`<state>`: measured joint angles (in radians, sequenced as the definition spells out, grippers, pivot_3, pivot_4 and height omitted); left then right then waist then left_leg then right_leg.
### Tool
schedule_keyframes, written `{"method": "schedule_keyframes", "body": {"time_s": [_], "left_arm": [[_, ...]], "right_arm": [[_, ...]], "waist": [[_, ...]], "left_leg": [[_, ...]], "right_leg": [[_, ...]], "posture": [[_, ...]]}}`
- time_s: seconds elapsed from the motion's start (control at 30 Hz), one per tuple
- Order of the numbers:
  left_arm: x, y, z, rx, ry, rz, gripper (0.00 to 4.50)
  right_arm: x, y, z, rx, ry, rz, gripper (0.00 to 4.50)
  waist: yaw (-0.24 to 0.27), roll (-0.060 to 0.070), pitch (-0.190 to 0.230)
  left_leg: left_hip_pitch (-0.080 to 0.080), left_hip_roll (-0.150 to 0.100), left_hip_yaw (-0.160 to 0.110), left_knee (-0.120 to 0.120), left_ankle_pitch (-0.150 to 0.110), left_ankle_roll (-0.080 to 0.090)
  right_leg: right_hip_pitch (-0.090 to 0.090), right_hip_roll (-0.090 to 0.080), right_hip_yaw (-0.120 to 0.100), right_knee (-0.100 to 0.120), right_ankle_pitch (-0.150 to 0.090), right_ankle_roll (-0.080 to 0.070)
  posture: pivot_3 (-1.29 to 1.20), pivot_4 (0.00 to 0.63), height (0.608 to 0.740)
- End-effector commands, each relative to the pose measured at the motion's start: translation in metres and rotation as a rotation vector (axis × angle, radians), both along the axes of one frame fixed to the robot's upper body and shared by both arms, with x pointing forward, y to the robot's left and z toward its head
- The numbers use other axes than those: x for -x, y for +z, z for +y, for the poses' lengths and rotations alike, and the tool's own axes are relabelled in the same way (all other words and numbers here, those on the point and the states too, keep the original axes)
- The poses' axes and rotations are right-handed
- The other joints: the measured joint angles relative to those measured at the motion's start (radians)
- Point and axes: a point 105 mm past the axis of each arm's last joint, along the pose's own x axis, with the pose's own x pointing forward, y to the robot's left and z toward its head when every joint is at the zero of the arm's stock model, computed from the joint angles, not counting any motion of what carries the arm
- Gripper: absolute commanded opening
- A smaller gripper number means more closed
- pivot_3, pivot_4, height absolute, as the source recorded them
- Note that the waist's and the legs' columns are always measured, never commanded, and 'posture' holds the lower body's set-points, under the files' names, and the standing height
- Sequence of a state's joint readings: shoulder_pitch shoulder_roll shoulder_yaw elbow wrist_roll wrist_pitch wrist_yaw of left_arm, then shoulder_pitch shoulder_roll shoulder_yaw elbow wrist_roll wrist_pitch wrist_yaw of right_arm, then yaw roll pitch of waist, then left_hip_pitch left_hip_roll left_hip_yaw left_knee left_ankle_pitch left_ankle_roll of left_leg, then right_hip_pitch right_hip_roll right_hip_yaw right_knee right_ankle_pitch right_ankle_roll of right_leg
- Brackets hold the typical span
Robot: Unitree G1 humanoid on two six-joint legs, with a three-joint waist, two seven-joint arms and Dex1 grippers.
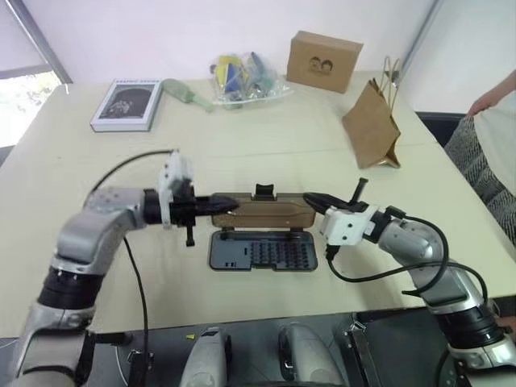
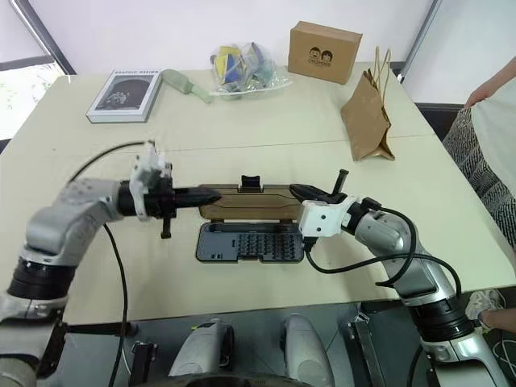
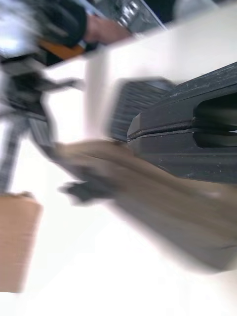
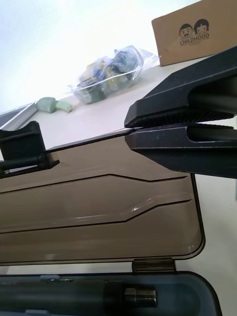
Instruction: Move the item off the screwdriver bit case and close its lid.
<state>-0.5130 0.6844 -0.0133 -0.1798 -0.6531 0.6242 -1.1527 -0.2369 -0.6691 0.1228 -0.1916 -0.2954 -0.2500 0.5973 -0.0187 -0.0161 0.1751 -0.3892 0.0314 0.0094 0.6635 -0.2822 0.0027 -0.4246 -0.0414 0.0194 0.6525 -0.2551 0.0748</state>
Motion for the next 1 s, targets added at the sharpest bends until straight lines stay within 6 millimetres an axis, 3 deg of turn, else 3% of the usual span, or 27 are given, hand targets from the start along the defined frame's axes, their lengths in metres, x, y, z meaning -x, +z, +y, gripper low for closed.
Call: {"method": "schedule_keyframes", "body": {"time_s": [0.03, 0.17, 0.27, 0.37, 0.53, 0.67, 1.0], "left_arm": [[0.008, 0.024, -0.003, 0.05, -0.047, 0.0, 0.0], [-0.025, 0.049, 0.001, 0.165, 0.115, -0.034, 0.0], [-0.048, 0.045, 0.009, 0.145, 0.249, -0.074, 0.0], [-0.063, 0.023, 0.016, 0.045, 0.324, -0.128, 0.0], [-0.07, -0.026, 0.024, -0.128, 0.34, -0.185, 0.0], [-0.07, -0.054, 0.033, -0.214, 0.309, -0.18, 0.0], [-0.064, -0.062, 0.038, -0.227, 0.229, -0.161, 0.0]], "right_arm": [[0.001, 0.009, 0.003, -0.013, 0.019, -0.039, 0.02], [0.001, 0.009, 0.003, -0.007, 0.022, -0.039, 0.02], [0.001, 0.009, 0.002, -0.002, 0.026, -0.039, 0.02], [0.001, 0.009, 0.002, 0.002, 0.028, -0.041, 0.02], [0.0, 0.01, 0.002, 0.005, 0.031, -0.043, 0.02], [-0.001, 0.011, 0.003, 0.008, 0.034, -0.045, 0.02], [-0.003, 0.012, 0.003, 0.011, 0.038, -0.045, 0.02]], "waist": [[0.001, 0.0, 0.0], [0.005, -0.001, 0.0], [0.002, 0.0, 0.0], [0.002, 0.0, 0.0], [0.005, 0.0, 0.0], [0.006, 0.0, 0.0], [0.006, 0.0, 0.0]], "left_leg": [[0.0, 0.0, 0.0, 0.0, 0.0, 0.0], [0.0, 0.0, -0.001, 0.001, 0.0, 0.0], [0.0, -0.001, -0.001, 0.001, 0.0, 0.0], [0.0, -0.001, -0.001, 0.0, 0.0, 0.0], [0.0, -0.001, 0.0, 0.0, 0.0, 0.0], [0.0, -0.001, 0.0, 0.0, 0.0, 0.0], [0.0, -0.001, 0.0, 0.0, 0.0, 0.0]], "right_leg": [[0.0, 0.0, 0.0, 0.0, 0.0, 0.0], [0.0, 0.0, 0.0, 0.0, 0.0, 0.0], [0.0, 0.0, 0.0, 0.0, 0.0, 0.0], [0.0, 0.0, 0.0, 0.0, 0.0, 0.0], [0.0, 0.0, 0.0, 0.0, 0.0, 0.0], [0.0, 0.0, 0.0, 0.0, 0.0, 0.0], [0.0, 0.0, 0.0, 0.0, 0.0, 0.0]], "posture": [[0.0, 0.15, 0.74], [0.0, 0.15, 0.74], [0.0, 0.15, 0.74], [0.0, 0.15, 0.74], [0.0, 0.15, 0.74], [0.0, 0.15, 0.74], [0.0, 0.15, 0.74]]}}
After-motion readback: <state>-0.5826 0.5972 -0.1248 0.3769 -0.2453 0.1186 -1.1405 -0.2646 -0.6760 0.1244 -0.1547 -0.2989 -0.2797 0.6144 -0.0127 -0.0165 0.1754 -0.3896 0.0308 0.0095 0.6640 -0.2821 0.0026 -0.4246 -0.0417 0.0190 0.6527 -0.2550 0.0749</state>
